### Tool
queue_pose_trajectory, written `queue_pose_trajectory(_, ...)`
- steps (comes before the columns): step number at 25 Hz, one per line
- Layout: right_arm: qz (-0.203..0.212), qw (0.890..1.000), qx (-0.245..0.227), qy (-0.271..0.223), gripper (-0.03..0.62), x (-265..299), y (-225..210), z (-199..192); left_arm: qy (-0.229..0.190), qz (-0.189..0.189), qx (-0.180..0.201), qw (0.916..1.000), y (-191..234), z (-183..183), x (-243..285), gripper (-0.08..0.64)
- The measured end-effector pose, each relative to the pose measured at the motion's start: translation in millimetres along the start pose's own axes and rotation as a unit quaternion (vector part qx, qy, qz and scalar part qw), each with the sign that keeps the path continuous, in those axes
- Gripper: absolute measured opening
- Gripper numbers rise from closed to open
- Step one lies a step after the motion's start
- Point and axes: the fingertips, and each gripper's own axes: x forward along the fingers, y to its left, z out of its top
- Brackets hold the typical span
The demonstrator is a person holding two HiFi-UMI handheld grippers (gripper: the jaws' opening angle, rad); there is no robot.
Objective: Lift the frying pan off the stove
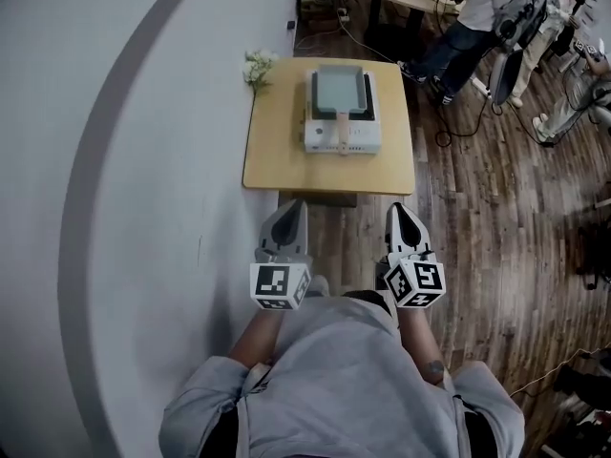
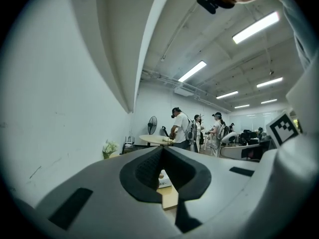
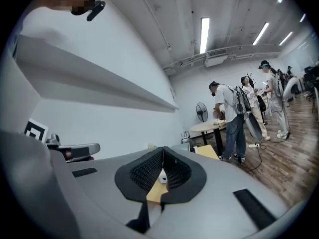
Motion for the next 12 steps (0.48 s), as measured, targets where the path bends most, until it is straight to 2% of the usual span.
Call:
queue_pose_trajectory(5, 0.015, 1.000, 0.011, 0.013, 0.000, 30, 14, -4, 0.019, 0.012, -0.017, 0.9996, 32, -9, 15, 0.002)
queue_pose_trajectory(12, 0.011, 0.999, 0.021, 0.022, 0.000, 79, -7, -1, 0.026, 0.016, -0.021, 0.9993, 52, -6, 65, 0.002)
